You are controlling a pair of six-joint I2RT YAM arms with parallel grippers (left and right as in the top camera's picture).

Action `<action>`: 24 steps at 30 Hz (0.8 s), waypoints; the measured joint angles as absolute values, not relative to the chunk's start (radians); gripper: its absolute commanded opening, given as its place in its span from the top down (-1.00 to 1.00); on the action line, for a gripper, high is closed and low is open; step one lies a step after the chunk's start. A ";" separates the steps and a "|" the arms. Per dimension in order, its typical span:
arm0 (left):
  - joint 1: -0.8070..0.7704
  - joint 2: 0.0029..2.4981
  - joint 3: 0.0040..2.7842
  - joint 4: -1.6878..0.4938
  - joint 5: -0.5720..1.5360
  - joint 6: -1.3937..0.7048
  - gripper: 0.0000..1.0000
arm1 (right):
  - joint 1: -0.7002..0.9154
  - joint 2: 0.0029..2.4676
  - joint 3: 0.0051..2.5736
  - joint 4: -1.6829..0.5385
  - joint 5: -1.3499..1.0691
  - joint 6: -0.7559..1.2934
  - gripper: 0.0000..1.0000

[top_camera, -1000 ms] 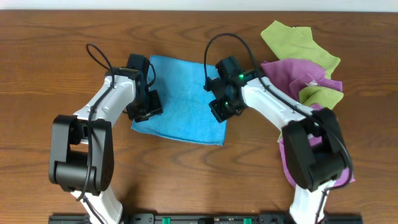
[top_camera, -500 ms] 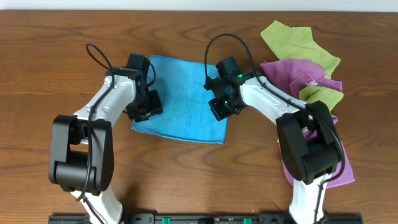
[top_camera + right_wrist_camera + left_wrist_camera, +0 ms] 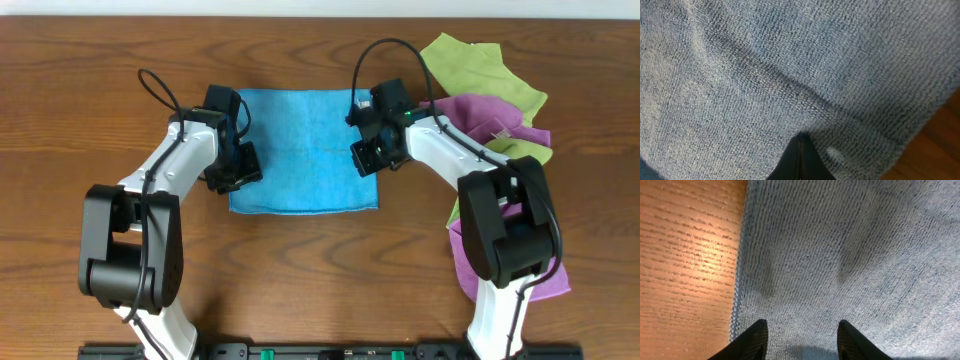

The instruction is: Fold the cloth

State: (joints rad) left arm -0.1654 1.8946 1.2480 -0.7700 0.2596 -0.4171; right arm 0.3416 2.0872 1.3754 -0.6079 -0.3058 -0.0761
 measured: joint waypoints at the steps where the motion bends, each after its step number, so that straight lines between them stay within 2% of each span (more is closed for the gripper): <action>1: -0.165 1.895 1.248 -0.768 0.259 -0.417 0.08 | 0.342 2.087 1.376 -0.608 -0.306 -0.076 0.97; 13: -0.146 1.843 1.248 -0.775 0.255 -0.342 0.05 | 0.342 2.095 1.488 -0.754 -0.402 -0.075 0.89; 16: -0.136 1.762 1.248 -0.789 0.241 -0.332 0.07 | 0.342 2.079 1.551 -0.811 -0.410 -0.074 0.97; 24: -0.133 1.588 1.252 -0.926 0.179 -0.286 0.17 | 0.340 1.919 1.621 -1.125 -0.412 -0.078 0.94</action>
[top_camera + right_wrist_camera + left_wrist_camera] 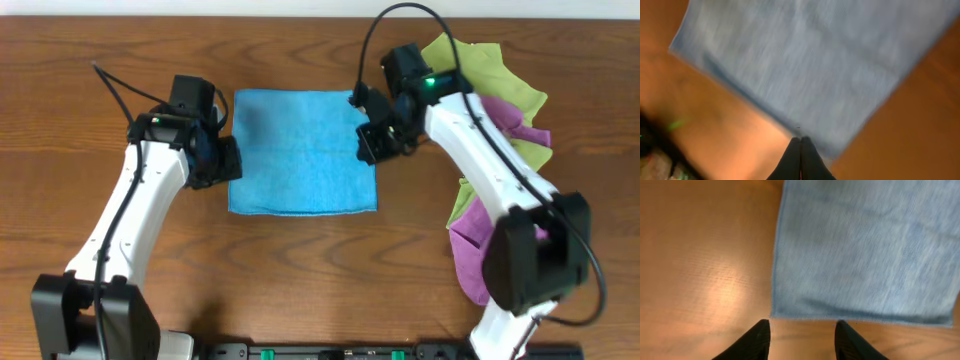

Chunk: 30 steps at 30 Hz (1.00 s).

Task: Fold the cloth
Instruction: 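Move both grippers to the near corners of the blue cloth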

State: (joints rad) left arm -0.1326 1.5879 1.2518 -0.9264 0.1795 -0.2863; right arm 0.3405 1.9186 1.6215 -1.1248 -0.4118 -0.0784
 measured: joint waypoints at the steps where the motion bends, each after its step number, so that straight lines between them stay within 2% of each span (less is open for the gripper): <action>1: -0.133 1.588 1.251 -0.933 0.176 -0.285 0.18 | 0.339 1.903 1.621 -1.167 -0.413 -0.081 0.88; 5: -0.133 1.588 1.208 -0.930 0.173 -0.283 0.19 | 0.324 1.883 1.618 -1.283 -0.413 -0.094 0.68; 7: -0.133 1.588 1.145 -0.908 0.177 -0.283 0.21 | 0.309 1.883 1.594 -1.298 -0.418 -0.099 0.68; 12: -0.133 1.588 0.996 -0.823 0.211 -0.284 0.18 | 0.276 1.882 1.450 -1.244 -0.460 -0.110 0.46; 16: -0.133 1.588 0.926 -0.776 0.229 -0.287 0.06 | 0.262 1.882 1.324 -1.140 -0.506 -0.115 0.30; 19: -0.133 1.588 0.913 -0.748 0.233 -0.292 -0.10 | 0.260 1.882 1.241 -1.040 -0.545 -0.109 0.25; 24: -0.133 1.588 0.913 -0.702 0.237 -0.308 -0.16 | 0.260 1.882 1.153 -0.952 -0.573 -0.093 0.21; 30: -0.133 1.588 0.913 -0.674 0.237 -0.329 -0.08 | 0.250 1.882 1.114 -0.905 -0.581 -0.057 0.13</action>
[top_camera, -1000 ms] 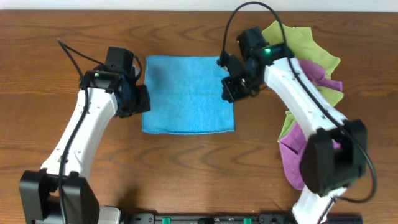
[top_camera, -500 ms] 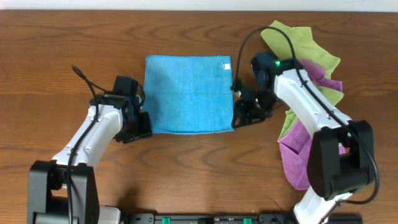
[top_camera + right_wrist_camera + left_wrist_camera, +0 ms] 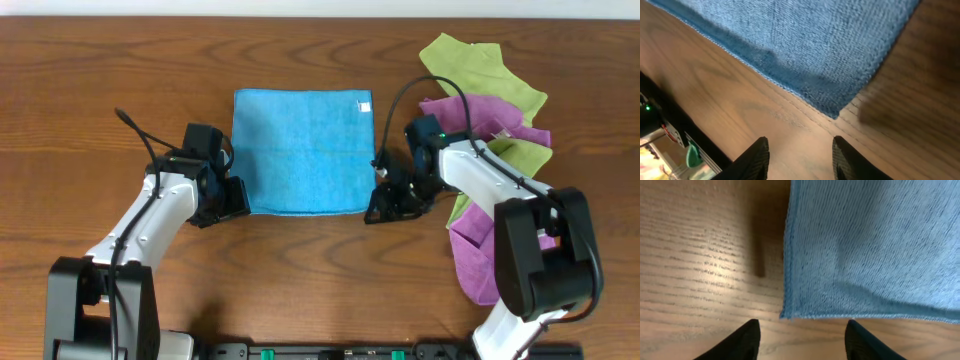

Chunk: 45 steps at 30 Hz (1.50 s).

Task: Fold the cloth
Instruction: 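Move both grippers to the near corners of the blue cloth, then grasp the near edge corners of the blue cloth with both grippers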

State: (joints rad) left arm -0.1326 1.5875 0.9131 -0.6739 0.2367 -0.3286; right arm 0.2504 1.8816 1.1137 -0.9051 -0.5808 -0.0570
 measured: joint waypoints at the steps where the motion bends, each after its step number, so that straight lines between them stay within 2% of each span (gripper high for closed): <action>1: -0.133 1.588 0.913 -0.672 0.237 -0.335 -0.08 | 0.250 1.882 1.113 -0.903 -0.581 -0.054 0.13; 7: -0.133 1.588 0.905 -0.639 0.237 -0.358 -0.09 | 0.250 1.882 1.111 -0.892 -0.585 -0.029 0.14; 13: -0.133 1.588 0.839 -0.585 0.237 -0.394 -0.14 | 0.250 1.882 1.110 -0.834 -0.585 0.032 0.24; 31: -0.133 1.588 0.825 -0.502 0.259 -0.439 -0.13 | 0.250 1.880 1.047 -0.794 -0.527 0.162 0.23; 34: -0.133 1.588 0.825 -0.478 0.259 -0.445 -0.03 | 0.250 1.873 1.039 -0.783 -0.527 0.180 0.22; 45: -0.133 1.592 0.825 -0.472 0.259 -0.446 0.03 | 0.250 1.871 1.037 -0.731 -0.533 0.242 0.20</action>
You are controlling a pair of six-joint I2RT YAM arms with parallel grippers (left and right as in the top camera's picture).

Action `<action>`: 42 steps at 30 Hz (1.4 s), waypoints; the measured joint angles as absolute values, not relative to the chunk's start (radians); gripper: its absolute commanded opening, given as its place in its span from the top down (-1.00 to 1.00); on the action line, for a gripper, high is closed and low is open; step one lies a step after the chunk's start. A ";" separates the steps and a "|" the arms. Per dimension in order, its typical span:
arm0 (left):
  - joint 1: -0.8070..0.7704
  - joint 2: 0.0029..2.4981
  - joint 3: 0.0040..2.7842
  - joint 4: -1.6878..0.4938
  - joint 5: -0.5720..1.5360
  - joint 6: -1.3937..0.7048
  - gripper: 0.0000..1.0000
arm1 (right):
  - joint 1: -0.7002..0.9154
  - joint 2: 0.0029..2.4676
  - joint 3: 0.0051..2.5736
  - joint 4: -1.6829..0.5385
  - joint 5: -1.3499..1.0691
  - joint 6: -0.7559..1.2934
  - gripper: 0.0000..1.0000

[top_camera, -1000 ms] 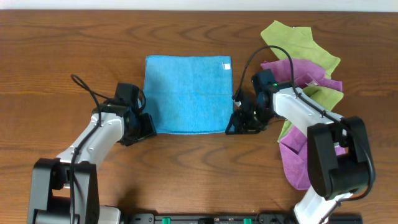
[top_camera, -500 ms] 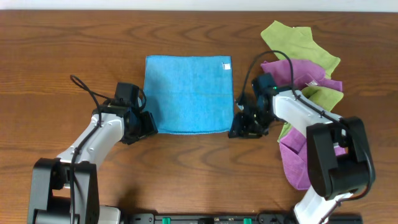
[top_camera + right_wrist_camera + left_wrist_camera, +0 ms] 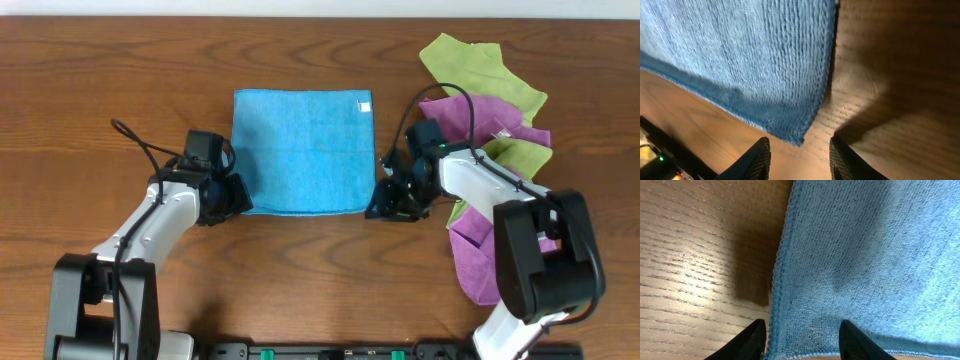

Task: Fold the cloth
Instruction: 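Grasp the near edge corners of the blue cloth with both grippers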

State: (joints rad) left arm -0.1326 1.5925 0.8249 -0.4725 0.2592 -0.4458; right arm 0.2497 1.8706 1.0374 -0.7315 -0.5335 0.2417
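Observation:
The blue cloth point(image 3: 302, 150) lies flat on the wooden table, a white tag at its far right corner. My left gripper point(image 3: 232, 199) sits open at the cloth's near left corner; in the left wrist view that corner point(image 3: 785, 340) lies between its fingertips point(image 3: 755, 337). My right gripper point(image 3: 378, 204) is open at the near right corner, and in the right wrist view the corner point(image 3: 800, 137) lies just ahead of the gap between its fingers point(image 3: 760, 157).
A heap of green point(image 3: 480, 65) and purple cloths point(image 3: 490, 125) lies to the right, close behind the right arm. Bare wood table point(image 3: 300, 270) stretches in front of the blue cloth and to its left.
Both grippers have closed in on the near corners of the blue cloth. The left one now has the corner between its fingers; the right one has turned a little toward its corner.
At first both grippers pressed on the cloth's side edges, the right one shut. Then they were lifted off beside it. Later both stood open at the near corners, and now they are tight against those corners. The cloth has stayed flat.

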 measured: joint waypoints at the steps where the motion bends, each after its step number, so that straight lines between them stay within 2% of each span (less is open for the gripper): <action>1: -0.133 1.599 0.825 -0.472 0.259 -0.446 0.05 | 0.250 1.871 1.037 -0.724 -0.535 0.252 0.20; 29: -0.133 1.646 0.825 -0.472 0.263 -0.446 0.06 | 0.250 1.871 1.036 -0.670 -0.561 0.572 0.11; 36: -0.133 1.646 0.825 -0.475 0.264 -0.446 0.06 | 0.221 1.871 1.032 -0.629 -0.613 0.605 0.14; 39: -0.133 1.646 0.825 -0.475 0.264 -0.446 0.05 | 0.208 1.871 1.032 -0.619 -0.646 0.615 0.24; 42: -0.133 1.646 0.825 -0.475 0.264 -0.446 0.05 | 0.206 1.871 1.032 -0.601 -0.679 0.618 0.24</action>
